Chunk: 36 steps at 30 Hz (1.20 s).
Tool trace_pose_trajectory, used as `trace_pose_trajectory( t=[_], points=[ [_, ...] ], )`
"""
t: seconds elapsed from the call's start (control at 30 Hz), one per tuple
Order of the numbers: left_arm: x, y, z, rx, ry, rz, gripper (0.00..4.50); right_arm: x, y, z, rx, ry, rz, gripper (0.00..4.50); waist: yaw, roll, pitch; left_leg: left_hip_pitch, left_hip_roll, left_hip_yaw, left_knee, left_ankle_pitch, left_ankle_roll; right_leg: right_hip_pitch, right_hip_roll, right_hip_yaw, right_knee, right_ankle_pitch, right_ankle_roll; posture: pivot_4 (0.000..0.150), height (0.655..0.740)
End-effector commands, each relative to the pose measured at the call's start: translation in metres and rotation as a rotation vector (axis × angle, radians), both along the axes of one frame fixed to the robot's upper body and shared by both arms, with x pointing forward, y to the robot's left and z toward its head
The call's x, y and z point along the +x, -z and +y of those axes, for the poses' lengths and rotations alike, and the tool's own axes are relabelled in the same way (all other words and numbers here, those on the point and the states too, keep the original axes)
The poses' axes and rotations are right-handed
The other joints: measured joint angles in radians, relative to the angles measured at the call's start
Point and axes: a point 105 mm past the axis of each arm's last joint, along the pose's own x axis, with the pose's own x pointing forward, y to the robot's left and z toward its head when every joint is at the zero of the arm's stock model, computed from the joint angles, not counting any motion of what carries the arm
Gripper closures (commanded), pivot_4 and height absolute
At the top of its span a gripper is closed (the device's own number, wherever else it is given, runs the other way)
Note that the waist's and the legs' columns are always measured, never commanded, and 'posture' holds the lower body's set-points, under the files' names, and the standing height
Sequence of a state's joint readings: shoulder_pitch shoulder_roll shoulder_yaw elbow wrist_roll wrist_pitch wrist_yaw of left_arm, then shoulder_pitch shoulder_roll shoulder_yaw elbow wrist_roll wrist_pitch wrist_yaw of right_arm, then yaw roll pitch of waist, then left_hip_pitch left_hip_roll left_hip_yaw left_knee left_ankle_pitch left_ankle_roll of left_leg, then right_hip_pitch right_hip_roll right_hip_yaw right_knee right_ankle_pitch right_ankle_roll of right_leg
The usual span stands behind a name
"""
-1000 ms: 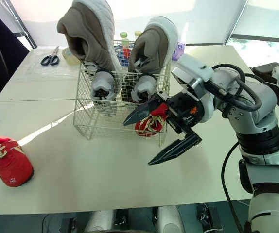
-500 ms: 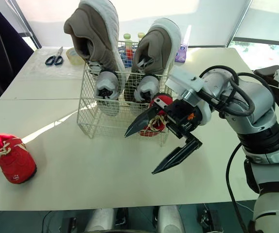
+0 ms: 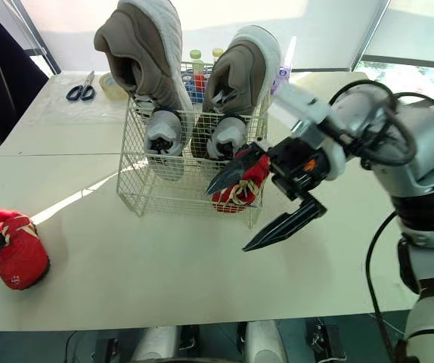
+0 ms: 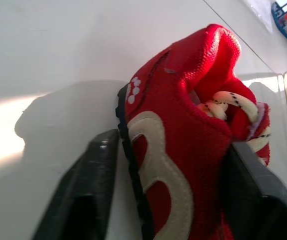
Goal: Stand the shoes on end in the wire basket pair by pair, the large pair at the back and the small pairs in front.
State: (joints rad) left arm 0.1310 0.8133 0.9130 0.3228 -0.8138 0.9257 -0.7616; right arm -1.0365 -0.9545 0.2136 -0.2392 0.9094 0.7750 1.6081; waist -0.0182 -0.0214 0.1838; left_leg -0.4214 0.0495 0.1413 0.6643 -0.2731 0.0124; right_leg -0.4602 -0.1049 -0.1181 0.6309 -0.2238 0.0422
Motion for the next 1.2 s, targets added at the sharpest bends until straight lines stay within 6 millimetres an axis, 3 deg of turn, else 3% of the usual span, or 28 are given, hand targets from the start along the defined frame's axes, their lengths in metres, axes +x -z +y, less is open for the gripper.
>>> trace_pose_trajectory(
  t=[0.03,0.1,0.2,0.37,0.47,0.57,0.67,0.7,0.83,0.93,1.13,1.2],
  points=[
    [0.002,-0.012,0.006,0.036,-0.017,-0.021,3.72,-0.002,-0.01,-0.003,0.021,-0.004,-0.059,0.0,-0.002,0.0,0.0,0.0,0.0,0.0,0.0,0.0,0.0,0.0,0.0,0.0,0.0,0.0,0.0,0.15,0.74],
    [0.003,-0.024,0.006,0.032,-0.029,-0.072,4.47,0.001,-0.006,-0.004,0.02,0.01,-0.06,0.0,-0.001,0.0,0.0,0.0,0.0,0.0,0.0,0.0,0.0,0.0,0.0,0.0,0.0,0.0,0.0,0.15,0.74],
    [0.002,-0.056,0.005,0.096,-0.044,-0.169,4.47,0.004,-0.001,-0.007,0.015,0.031,-0.067,0.0,0.0,-0.001,0.0,-0.001,0.0,0.0,0.0,0.0,0.0,0.0,0.0,0.0,0.0,0.001,0.001,0.15,0.74],
    [0.004,-0.136,-0.021,0.363,-0.072,-0.462,4.47,0.009,0.001,-0.009,0.034,0.079,-0.089,0.0,0.007,-0.001,0.0,-0.002,-0.001,0.0,0.0,0.001,-0.002,0.0,-0.002,-0.001,0.0,0.001,0.001,0.15,0.74],
    [0.008,-0.194,-0.056,0.535,-0.177,-0.736,4.47,0.015,-0.002,-0.006,0.078,0.102,-0.073,0.0,0.007,-0.001,-0.001,-0.002,-0.001,0.0,0.001,0.002,-0.003,0.003,-0.003,-0.001,0.0,0.002,0.001,0.15,0.74],
    [0.019,-0.229,-0.089,0.584,-0.245,-0.918,4.47,0.02,-0.005,-0.003,0.106,0.116,-0.071,0.0,0.007,-0.002,-0.001,-0.002,-0.001,0.0,0.002,0.004,-0.005,0.008,-0.002,-0.002,0.0,0.003,0.002,0.15,0.74],
    [0.035,-0.256,-0.147,0.579,-0.19,-1.078,4.47,0.022,-0.006,-0.003,0.098,0.126,-0.057,0.0,0.01,-0.002,-0.001,0.0,-0.001,0.0,0.003,0.008,-0.004,0.011,0.0,-0.003,0.0,0.005,0.006,0.15,0.74],
    [0.041,-0.262,-0.177,0.638,-0.115,-1.124,4.47,0.02,-0.004,-0.005,0.077,0.127,-0.04,0.0,0.01,-0.002,-0.001,0.0,-0.001,-0.001,0.003,0.007,-0.003,0.012,0.002,-0.003,0.0,0.006,0.006,0.15,0.74],
    [0.051,-0.266,-0.233,0.678,-0.018,-1.243,4.47,0.013,-0.004,-0.014,0.026,0.163,0.025,0.0,0.012,-0.001,-0.001,0.0,-0.002,-0.001,0.005,0.006,0.0,0.014,0.006,-0.005,-0.001,0.006,0.008,0.15,0.74],
    [0.06,-0.249,-0.266,0.66,0.079,-1.268,4.47,0.013,-0.008,-0.018,0.046,0.274,0.052,0.0,0.005,-0.001,-0.001,0.001,0.0,0.0,0.006,0.006,0.001,0.015,0.007,-0.004,-0.001,0.006,0.008,0.15,0.74],
    [0.073,-0.208,-0.284,0.617,0.156,-1.221,4.47,-0.002,-0.014,-0.028,0.152,0.442,0.207,0.0,0.016,-0.001,-0.001,0.003,0.001,-0.002,0.006,0.005,0.002,0.016,0.009,-0.005,0.0,0.006,0.008,0.15,0.74],
    [0.077,-0.196,-0.285,0.616,0.154,-1.203,4.47,-0.006,-0.004,-0.034,0.153,0.503,0.266,0.0,0.024,-0.001,-0.001,0.002,0.002,-0.002,0.009,0.003,0.005,0.017,0.009,-0.005,0.001,0.006,0.008,0.15,0.74]
  ],
)
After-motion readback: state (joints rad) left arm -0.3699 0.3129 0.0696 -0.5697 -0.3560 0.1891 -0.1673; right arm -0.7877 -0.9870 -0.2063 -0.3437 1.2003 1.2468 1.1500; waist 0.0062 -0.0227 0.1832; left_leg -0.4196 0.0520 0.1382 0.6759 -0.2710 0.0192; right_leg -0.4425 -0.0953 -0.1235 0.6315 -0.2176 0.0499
